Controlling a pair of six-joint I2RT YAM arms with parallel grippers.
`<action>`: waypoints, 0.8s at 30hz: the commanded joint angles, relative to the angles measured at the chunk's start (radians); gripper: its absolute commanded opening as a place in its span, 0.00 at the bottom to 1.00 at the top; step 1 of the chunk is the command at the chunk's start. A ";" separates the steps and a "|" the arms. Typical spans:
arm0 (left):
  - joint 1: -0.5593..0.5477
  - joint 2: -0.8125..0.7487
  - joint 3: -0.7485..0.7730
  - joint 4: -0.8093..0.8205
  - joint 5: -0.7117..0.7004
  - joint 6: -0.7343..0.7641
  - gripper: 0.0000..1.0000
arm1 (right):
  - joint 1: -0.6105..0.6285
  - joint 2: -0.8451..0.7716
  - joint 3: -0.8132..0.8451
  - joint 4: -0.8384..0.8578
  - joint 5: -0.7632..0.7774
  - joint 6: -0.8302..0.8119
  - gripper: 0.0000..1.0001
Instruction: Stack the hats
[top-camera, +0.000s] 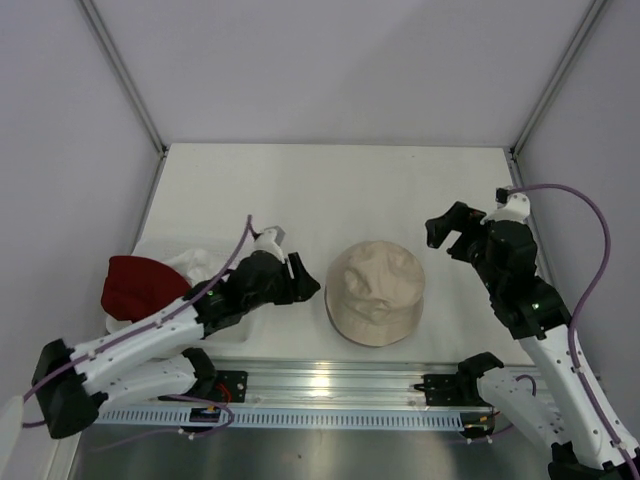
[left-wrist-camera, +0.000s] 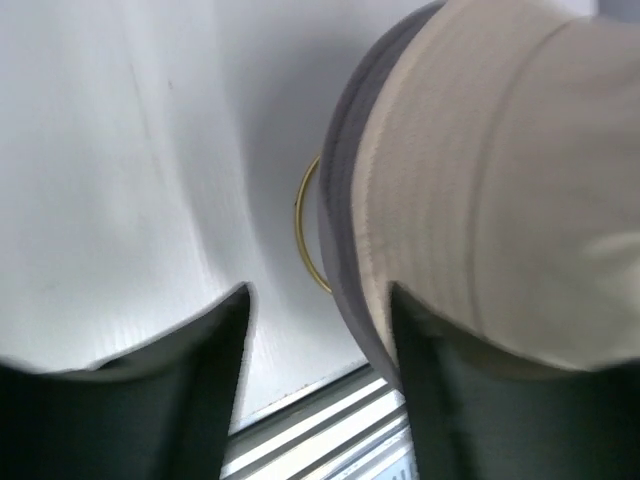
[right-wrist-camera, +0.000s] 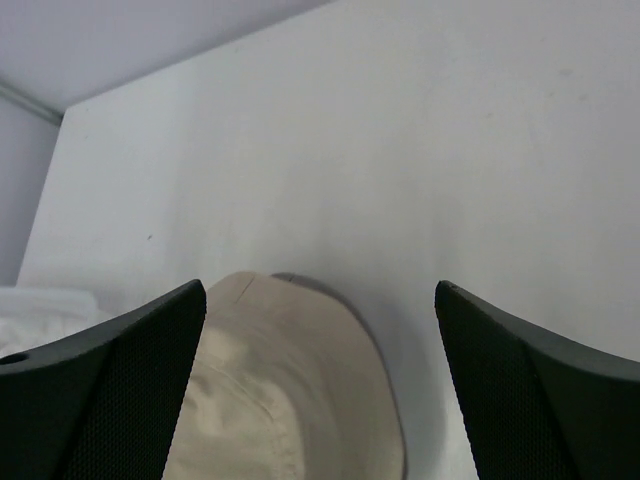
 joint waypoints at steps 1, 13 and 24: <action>0.082 -0.196 0.101 -0.125 -0.068 0.103 0.67 | -0.015 -0.004 0.098 -0.085 0.217 -0.065 0.99; 0.667 -0.344 0.128 -0.481 -0.219 -0.031 1.00 | -0.054 -0.057 0.023 -0.002 0.020 -0.031 0.99; 0.820 -0.281 0.012 -0.363 -0.202 -0.125 0.84 | -0.057 -0.039 0.000 0.005 -0.030 -0.025 0.99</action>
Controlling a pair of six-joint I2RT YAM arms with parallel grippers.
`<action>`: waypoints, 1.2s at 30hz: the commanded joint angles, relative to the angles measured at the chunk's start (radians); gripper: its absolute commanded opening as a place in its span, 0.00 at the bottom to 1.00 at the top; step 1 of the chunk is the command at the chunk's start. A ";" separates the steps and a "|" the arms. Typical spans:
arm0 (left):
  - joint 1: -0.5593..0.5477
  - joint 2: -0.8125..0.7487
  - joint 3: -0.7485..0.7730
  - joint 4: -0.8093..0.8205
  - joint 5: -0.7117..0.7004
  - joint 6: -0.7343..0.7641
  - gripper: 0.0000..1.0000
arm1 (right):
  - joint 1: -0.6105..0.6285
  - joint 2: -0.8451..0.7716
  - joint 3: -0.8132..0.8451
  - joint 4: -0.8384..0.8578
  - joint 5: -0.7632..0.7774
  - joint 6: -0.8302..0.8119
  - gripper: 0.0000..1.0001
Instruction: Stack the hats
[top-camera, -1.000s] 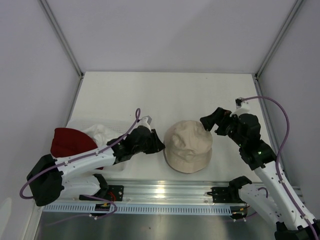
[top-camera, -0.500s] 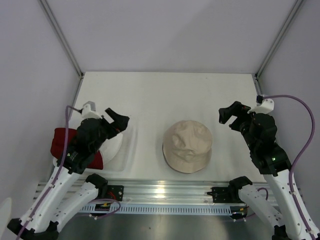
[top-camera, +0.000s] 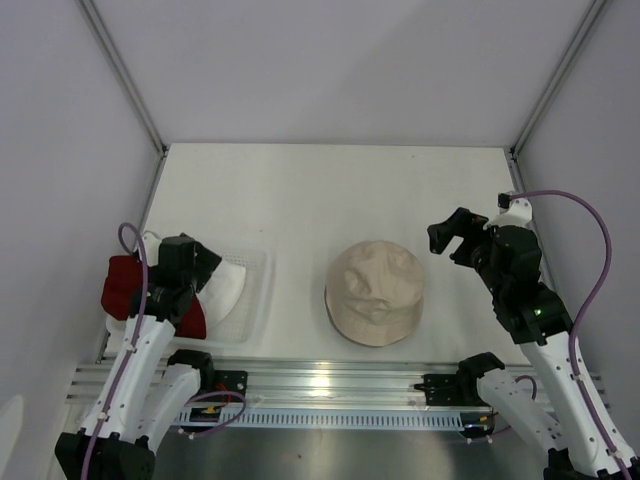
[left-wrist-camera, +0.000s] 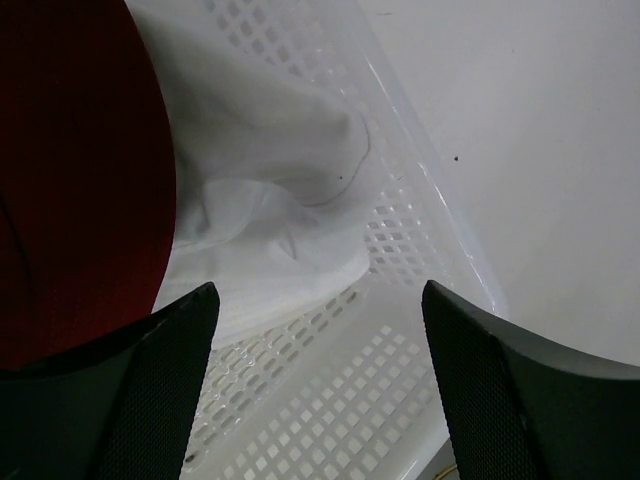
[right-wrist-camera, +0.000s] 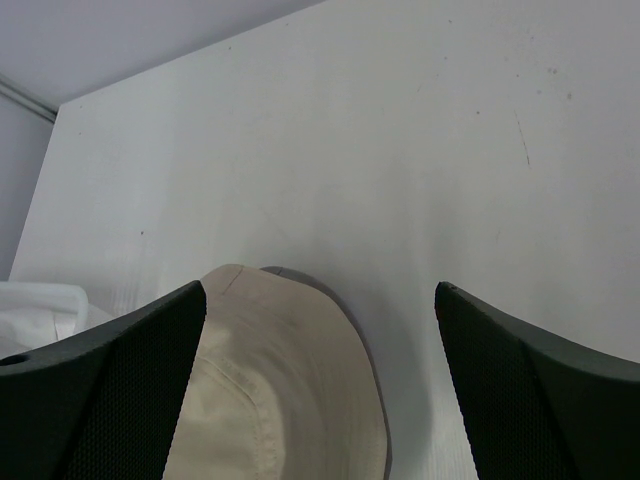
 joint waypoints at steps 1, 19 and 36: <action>0.016 0.028 -0.001 0.060 -0.044 -0.031 0.84 | -0.003 0.006 -0.005 0.038 -0.022 0.008 0.99; 0.042 -0.004 0.100 -0.022 -0.185 -0.052 0.82 | -0.010 0.047 -0.021 0.064 -0.046 0.011 0.99; 0.473 -0.102 0.288 -0.428 -0.322 -0.137 0.91 | -0.016 0.023 -0.060 0.119 -0.135 0.071 0.99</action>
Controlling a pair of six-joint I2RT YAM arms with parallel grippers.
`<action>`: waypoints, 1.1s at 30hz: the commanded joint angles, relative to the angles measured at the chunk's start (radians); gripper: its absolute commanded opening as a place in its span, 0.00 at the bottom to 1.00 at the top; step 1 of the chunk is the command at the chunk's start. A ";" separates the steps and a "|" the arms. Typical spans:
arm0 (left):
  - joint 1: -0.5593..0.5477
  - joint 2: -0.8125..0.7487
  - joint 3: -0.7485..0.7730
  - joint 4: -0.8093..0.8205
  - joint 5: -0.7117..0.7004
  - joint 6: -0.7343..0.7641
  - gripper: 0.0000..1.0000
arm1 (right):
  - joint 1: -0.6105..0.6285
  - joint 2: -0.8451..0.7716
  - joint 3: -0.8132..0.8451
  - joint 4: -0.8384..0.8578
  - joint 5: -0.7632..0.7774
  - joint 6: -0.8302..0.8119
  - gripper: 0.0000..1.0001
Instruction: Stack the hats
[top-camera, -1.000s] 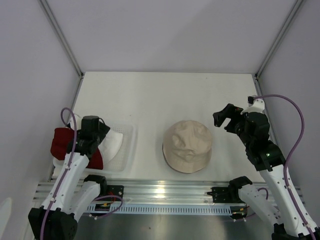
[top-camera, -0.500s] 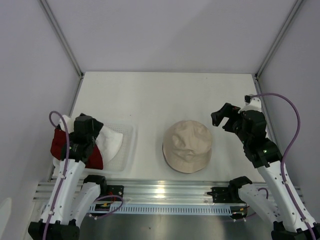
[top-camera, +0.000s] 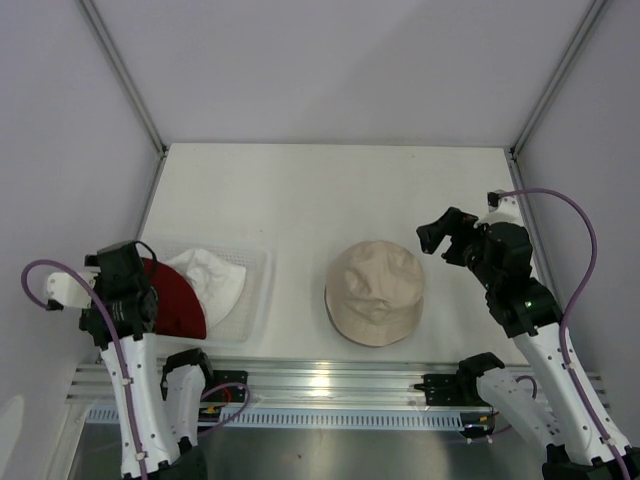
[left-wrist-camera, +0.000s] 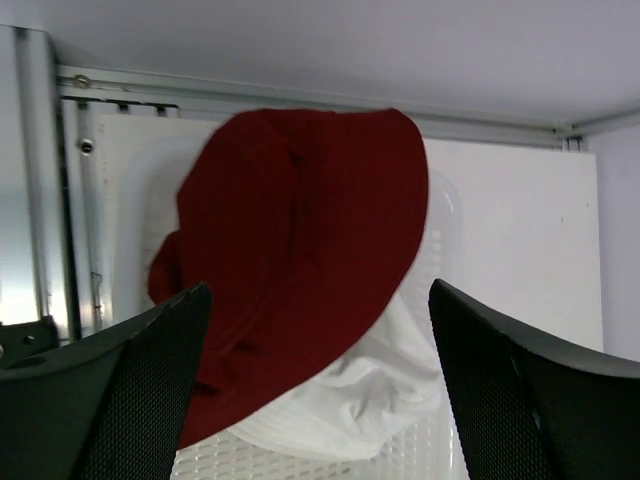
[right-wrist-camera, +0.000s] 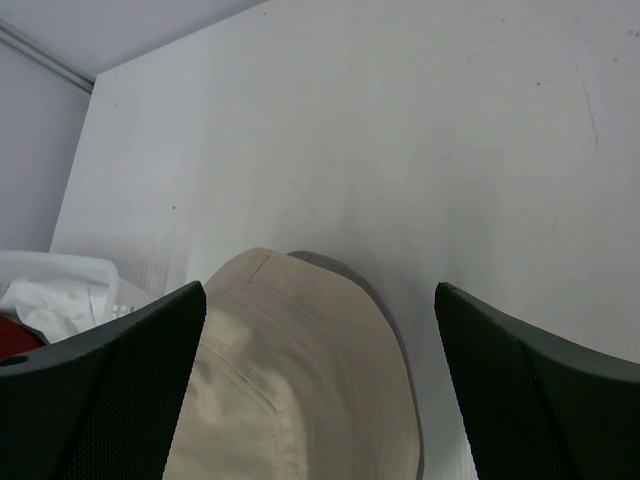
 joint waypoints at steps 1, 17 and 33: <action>0.094 -0.045 -0.039 -0.031 -0.004 0.038 0.91 | -0.002 -0.020 -0.027 0.069 -0.067 0.044 0.99; 0.287 0.058 -0.208 0.273 0.177 0.210 0.57 | 0.030 0.062 -0.046 0.152 -0.145 0.097 0.99; 0.290 -0.195 -0.019 0.394 0.704 0.627 0.01 | 0.041 0.073 -0.043 0.140 -0.087 0.098 0.99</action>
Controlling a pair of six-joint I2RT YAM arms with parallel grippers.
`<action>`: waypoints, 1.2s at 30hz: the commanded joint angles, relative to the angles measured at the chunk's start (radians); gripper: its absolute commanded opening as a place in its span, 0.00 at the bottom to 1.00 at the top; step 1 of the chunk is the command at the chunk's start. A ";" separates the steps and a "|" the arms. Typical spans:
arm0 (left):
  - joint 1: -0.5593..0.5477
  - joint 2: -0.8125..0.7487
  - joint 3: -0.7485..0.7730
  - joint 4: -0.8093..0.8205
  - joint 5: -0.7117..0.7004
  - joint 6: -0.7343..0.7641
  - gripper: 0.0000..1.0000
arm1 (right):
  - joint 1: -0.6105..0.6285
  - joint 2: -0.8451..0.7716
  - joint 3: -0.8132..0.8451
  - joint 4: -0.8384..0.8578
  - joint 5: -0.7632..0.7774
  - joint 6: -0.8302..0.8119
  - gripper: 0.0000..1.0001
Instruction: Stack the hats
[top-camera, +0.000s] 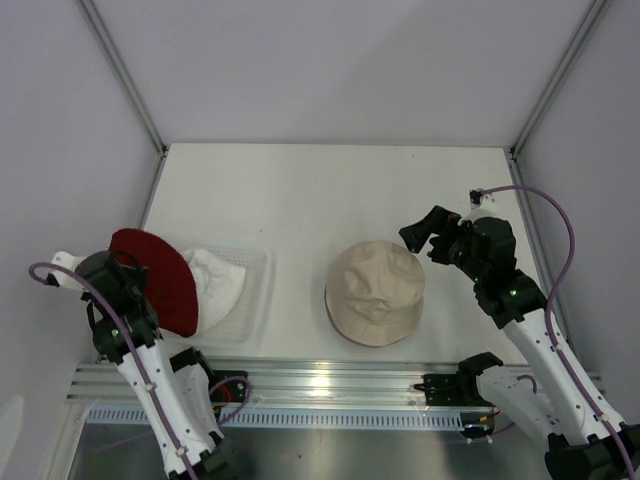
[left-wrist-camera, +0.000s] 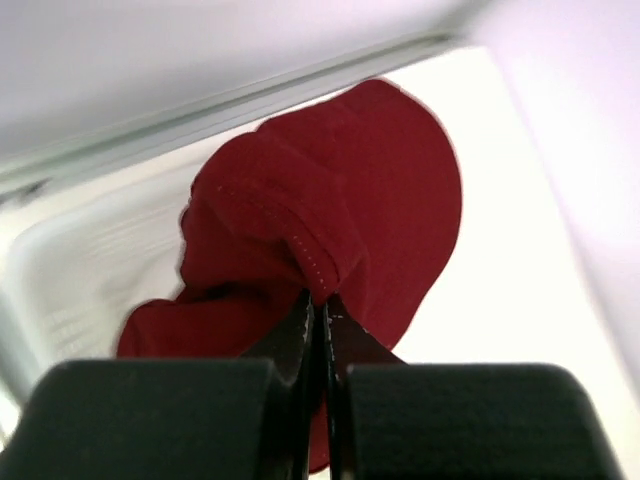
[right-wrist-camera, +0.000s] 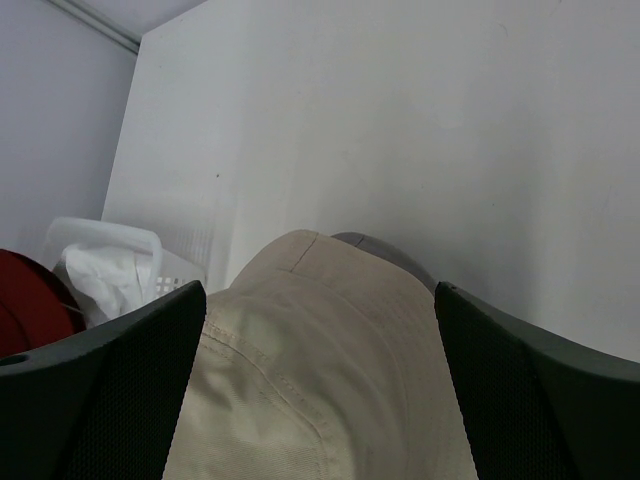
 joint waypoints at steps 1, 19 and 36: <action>0.012 -0.103 0.118 0.122 0.346 0.182 0.01 | 0.004 -0.001 0.014 0.025 0.030 -0.001 0.99; -0.559 0.115 0.482 0.332 1.010 0.129 0.01 | -0.004 -0.145 0.088 0.008 0.002 0.026 0.99; -1.262 0.568 0.644 0.375 0.486 0.334 0.01 | -0.004 -0.232 0.189 -0.115 -0.070 0.221 0.99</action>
